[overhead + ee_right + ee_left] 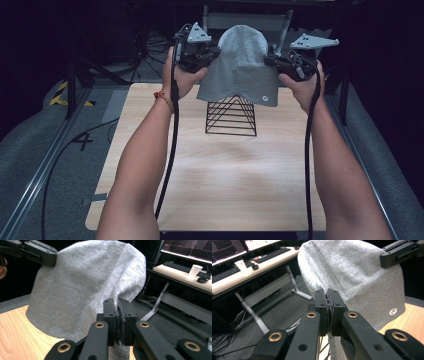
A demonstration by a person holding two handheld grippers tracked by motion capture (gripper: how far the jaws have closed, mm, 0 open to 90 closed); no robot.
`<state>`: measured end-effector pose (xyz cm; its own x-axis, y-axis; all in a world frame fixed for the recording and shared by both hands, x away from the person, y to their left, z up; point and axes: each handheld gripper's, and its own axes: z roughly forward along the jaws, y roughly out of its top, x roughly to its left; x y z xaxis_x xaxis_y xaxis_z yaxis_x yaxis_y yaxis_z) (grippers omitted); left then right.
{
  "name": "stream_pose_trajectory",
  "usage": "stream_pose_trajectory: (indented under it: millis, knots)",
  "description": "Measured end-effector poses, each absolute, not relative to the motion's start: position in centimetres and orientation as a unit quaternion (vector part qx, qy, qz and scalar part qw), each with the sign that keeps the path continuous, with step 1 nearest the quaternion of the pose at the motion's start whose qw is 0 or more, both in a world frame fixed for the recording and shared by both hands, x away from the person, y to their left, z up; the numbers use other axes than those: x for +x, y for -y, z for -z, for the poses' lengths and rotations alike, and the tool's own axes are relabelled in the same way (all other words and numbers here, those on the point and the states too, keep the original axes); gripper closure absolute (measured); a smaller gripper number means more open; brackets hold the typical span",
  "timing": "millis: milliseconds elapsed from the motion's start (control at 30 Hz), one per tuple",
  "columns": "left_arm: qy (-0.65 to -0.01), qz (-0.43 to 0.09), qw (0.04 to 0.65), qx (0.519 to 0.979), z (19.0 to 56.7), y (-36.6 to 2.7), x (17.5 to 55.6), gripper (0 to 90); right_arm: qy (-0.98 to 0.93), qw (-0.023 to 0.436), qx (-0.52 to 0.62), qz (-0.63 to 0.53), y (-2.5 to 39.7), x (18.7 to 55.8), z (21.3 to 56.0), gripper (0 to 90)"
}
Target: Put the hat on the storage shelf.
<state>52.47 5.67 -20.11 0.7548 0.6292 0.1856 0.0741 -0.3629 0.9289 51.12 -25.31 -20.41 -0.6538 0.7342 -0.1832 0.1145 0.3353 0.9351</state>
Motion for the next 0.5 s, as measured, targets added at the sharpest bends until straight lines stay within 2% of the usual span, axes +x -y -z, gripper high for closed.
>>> stream_pose_trajectory:
  millis: [500]
  knots:
    - [-0.216,-0.245,0.537,0.778,21.0,-7.4,51.0,87.7,-0.756,0.311,0.273,-0.507,26.7,49.2,20.9,85.9]
